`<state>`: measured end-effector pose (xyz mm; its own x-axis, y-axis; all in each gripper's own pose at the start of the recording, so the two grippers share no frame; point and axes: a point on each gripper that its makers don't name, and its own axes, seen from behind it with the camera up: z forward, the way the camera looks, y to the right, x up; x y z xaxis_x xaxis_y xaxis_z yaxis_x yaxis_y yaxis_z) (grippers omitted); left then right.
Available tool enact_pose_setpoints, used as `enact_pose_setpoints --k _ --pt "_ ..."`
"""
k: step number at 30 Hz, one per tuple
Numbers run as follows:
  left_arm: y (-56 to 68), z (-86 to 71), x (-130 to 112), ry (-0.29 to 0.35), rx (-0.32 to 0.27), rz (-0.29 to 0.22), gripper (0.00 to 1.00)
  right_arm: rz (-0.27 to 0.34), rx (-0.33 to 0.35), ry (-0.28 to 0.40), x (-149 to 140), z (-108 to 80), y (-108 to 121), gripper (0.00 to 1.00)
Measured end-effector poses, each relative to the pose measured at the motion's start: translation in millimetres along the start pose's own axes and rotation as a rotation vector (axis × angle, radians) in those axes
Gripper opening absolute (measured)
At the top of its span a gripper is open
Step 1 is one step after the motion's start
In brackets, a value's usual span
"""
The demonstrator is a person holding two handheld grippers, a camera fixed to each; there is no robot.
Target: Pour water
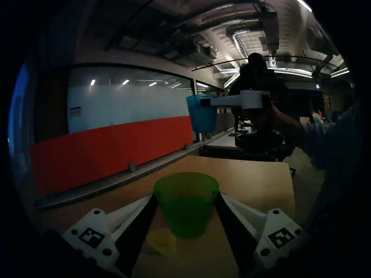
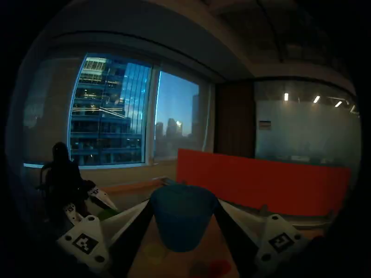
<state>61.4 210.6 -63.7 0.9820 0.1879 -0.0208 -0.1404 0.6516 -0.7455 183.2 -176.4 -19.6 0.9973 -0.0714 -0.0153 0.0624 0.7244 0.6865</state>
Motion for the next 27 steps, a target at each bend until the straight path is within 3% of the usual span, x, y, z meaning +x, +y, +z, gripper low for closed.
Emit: enact_pose_setpoints --k 14,27 --pt "-21.2 -16.2 -15.5 -0.027 0.062 -0.016 0.85 0.021 0.049 -0.019 -29.2 3.9 -14.6 0.93" --pt "-40.3 -31.2 -55.9 -0.109 0.11 -0.048 0.85 0.034 0.148 -0.134 -83.5 10.1 -36.4 0.93"
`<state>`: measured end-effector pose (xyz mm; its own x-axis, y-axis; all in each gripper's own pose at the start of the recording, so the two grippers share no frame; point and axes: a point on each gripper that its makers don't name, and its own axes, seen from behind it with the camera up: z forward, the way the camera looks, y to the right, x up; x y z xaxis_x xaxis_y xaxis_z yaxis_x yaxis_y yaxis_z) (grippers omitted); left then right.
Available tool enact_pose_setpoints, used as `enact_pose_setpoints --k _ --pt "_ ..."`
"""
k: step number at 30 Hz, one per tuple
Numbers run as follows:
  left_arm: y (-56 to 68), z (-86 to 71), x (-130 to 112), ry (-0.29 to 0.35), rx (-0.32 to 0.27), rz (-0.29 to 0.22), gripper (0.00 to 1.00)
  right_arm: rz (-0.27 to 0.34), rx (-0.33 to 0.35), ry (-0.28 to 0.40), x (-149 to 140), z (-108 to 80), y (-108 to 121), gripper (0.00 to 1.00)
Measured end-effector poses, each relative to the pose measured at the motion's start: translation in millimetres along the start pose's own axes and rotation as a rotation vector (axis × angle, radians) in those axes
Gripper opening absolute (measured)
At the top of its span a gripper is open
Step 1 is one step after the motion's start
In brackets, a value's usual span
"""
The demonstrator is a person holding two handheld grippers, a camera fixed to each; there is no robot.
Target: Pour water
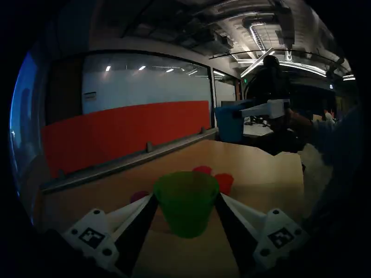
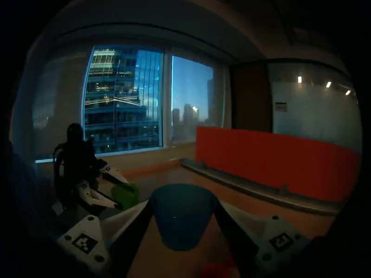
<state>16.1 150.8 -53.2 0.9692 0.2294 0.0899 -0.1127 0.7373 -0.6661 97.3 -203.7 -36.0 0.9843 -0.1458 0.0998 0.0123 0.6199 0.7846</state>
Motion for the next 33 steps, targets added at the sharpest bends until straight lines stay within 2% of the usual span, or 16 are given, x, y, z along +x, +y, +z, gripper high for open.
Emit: enact_pose_setpoints --k 17,33 --pt "-11.5 1.0 -56.6 -0.151 0.003 -0.012 0.86 -0.029 0.098 -0.189 -67.6 13.4 -15.9 0.93" --pt "-13.0 5.7 -101.3 -0.283 -0.015 -0.003 0.86 -0.084 0.154 -0.358 -121.6 26.7 -17.8 0.93"
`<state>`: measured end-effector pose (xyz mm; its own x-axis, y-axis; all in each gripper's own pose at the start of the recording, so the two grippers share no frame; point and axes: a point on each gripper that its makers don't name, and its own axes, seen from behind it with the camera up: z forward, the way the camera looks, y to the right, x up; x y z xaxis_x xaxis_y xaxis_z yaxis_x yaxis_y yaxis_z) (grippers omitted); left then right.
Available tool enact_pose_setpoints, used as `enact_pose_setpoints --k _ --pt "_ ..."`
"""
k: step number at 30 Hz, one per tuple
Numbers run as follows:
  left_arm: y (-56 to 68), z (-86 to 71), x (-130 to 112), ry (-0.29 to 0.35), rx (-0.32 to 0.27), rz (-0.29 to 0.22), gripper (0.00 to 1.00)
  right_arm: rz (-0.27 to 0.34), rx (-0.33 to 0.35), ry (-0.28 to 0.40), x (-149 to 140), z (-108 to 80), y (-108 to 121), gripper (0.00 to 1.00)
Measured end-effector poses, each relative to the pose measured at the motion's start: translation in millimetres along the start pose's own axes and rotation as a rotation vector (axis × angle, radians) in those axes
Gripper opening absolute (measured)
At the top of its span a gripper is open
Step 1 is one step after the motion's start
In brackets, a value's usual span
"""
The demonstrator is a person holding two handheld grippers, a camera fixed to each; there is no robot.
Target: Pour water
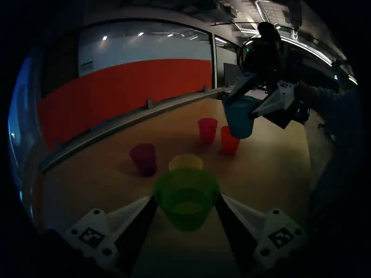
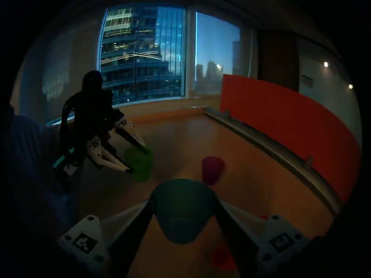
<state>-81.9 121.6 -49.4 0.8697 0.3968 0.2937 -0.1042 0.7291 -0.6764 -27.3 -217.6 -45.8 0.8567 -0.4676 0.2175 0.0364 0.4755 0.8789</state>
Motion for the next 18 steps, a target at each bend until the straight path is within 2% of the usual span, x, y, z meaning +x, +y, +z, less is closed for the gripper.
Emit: enact_pose_setpoints --k 9,18 --pt "-1.0 10.5 -11.5 -0.037 -0.014 -0.009 0.86 -0.021 0.016 -0.052 -16.5 12.5 0.4 0.93" --pt "-5.4 24.6 -19.9 -0.064 -0.018 0.013 0.86 -0.021 0.021 -0.084 -34.8 25.8 1.2 0.93"
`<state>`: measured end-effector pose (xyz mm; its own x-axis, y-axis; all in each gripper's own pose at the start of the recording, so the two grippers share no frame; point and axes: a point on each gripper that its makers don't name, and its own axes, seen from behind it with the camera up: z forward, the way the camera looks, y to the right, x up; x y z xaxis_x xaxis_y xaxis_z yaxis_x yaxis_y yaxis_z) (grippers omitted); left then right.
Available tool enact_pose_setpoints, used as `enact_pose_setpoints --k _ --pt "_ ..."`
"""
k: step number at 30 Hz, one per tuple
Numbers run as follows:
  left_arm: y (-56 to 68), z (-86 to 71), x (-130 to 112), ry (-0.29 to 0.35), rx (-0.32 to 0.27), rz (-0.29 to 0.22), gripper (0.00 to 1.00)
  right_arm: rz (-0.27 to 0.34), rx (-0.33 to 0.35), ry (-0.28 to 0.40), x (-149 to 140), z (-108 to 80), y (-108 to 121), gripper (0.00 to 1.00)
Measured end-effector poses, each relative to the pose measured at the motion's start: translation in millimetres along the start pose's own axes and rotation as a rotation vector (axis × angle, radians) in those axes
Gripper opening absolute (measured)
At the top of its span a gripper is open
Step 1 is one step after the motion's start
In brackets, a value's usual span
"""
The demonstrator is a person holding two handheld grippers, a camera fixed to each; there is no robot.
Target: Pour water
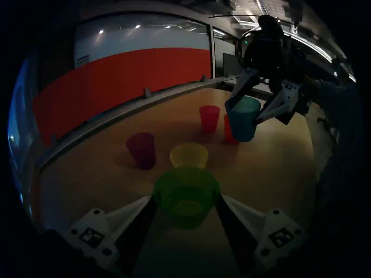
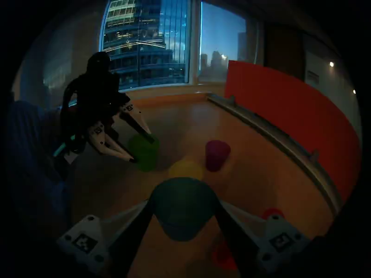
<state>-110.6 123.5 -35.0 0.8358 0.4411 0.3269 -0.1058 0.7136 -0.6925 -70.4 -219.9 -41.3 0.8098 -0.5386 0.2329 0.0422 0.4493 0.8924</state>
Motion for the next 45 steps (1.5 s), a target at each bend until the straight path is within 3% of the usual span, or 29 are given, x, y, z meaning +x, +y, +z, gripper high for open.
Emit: enact_pose_setpoints --k 21,45 --pt "-8.4 27.6 -20.3 -0.035 -0.014 0.01 0.87 -0.021 -0.004 -0.061 -28.3 30.1 2.9 0.93" --pt "-10.7 28.4 -34.2 -0.041 -0.008 -0.001 0.91 -0.031 -0.012 -0.081 -38.5 42.2 2.5 0.93"
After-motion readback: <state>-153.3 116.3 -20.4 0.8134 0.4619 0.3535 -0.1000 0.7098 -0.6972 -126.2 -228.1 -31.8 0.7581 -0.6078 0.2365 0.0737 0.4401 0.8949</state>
